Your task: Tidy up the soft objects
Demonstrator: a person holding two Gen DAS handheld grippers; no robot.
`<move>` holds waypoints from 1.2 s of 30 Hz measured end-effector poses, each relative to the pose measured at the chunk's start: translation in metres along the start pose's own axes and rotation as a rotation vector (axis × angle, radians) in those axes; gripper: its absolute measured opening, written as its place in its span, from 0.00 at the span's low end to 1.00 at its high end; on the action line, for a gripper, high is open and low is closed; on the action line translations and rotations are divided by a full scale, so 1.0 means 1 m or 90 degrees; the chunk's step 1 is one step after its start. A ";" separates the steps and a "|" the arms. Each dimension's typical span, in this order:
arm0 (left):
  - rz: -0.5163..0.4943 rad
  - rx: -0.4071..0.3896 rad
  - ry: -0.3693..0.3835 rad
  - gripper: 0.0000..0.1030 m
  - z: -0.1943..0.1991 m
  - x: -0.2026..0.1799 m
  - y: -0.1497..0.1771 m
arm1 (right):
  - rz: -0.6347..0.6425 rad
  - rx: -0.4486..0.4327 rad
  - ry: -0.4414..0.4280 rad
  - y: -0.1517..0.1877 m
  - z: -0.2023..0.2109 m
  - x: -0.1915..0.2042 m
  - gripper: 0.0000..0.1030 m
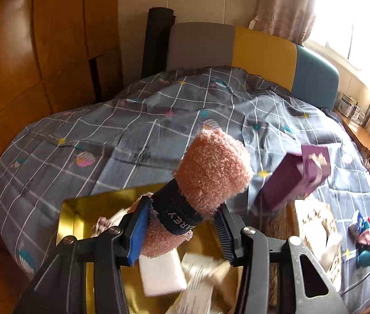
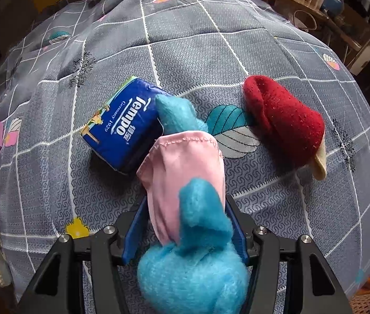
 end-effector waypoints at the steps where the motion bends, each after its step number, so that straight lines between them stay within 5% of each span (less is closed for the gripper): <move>1: -0.003 -0.005 -0.008 0.47 0.004 0.001 0.008 | 0.004 -0.004 0.003 0.002 0.000 0.002 0.58; 15: -0.002 -0.042 -0.016 0.47 0.042 0.001 0.045 | 0.041 -0.036 0.035 0.011 0.000 0.016 0.59; 36: -0.002 -0.029 0.007 0.47 0.055 -0.003 0.071 | 0.063 -0.050 0.046 0.008 0.003 0.013 0.60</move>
Point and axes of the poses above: each gripper's, at about its wrist camera, not at the fingertips, and z roughly against the way its jaws point, x to its left, y to its underside, the point moved 5 cm from there along -z, roughly the way its jaws point, and after that the axes turned 7 degrees about -z, right-handed, at the moved point
